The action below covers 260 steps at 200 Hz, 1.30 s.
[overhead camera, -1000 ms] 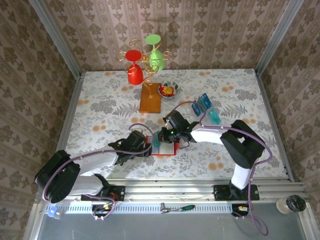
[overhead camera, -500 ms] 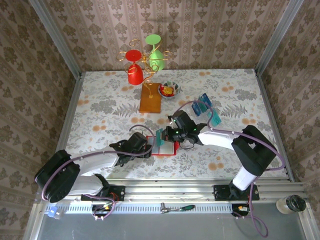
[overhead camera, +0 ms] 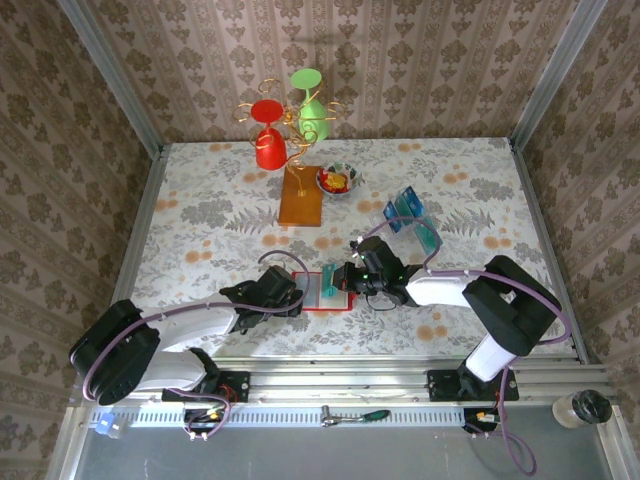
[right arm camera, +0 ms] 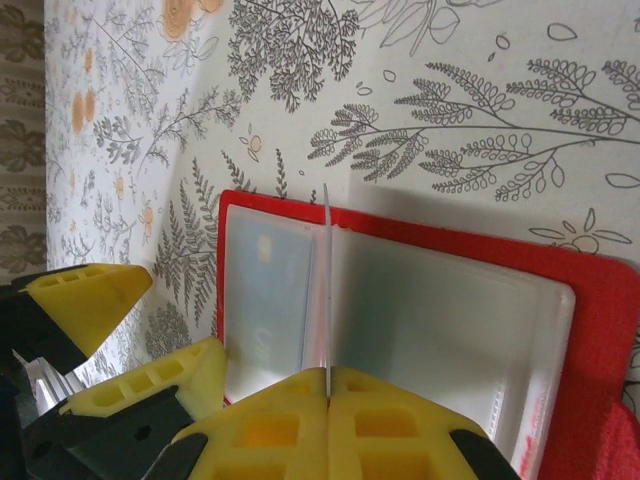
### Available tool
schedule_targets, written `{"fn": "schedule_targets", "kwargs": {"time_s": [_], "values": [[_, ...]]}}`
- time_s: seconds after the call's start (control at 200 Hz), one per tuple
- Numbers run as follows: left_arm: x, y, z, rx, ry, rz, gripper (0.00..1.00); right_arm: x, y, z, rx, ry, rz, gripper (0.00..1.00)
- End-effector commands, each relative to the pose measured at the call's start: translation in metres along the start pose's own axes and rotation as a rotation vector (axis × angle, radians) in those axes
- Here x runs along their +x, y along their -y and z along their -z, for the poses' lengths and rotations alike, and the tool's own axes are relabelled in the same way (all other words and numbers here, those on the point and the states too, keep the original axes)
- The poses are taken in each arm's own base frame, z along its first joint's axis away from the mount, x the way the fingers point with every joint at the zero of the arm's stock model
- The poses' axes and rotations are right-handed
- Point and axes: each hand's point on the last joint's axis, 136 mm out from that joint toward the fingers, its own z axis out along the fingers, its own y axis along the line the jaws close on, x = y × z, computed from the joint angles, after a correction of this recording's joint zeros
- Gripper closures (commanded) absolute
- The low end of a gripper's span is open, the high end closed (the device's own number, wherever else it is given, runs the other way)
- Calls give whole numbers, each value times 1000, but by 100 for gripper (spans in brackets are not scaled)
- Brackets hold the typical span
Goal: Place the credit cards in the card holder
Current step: Insert the credit card into the card slot.
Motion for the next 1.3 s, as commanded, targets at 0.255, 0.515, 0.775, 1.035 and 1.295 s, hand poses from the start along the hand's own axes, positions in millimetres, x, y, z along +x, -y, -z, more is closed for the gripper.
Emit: {"fn": "schedule_targets", "kwargs": {"time_s": [0.255, 0.515, 0.775, 1.035, 1.295], "values": [[12, -10, -3, -51, -35, -1, 0, -17, -11, 4, -79, 108, -22, 100], [12, -9, -2, -48, -35, -1, 0, -13, -6, -4, -89, 102, -46, 100], [12, -9, -2, -45, -34, -3, 0, -10, 2, -10, -82, 98, -65, 100], [12, -9, -2, -44, -32, -2, 0, -5, 8, -15, -76, 91, -77, 100], [12, -9, -2, -44, -31, -3, 0, -1, 13, -16, -73, 85, -83, 100]]}}
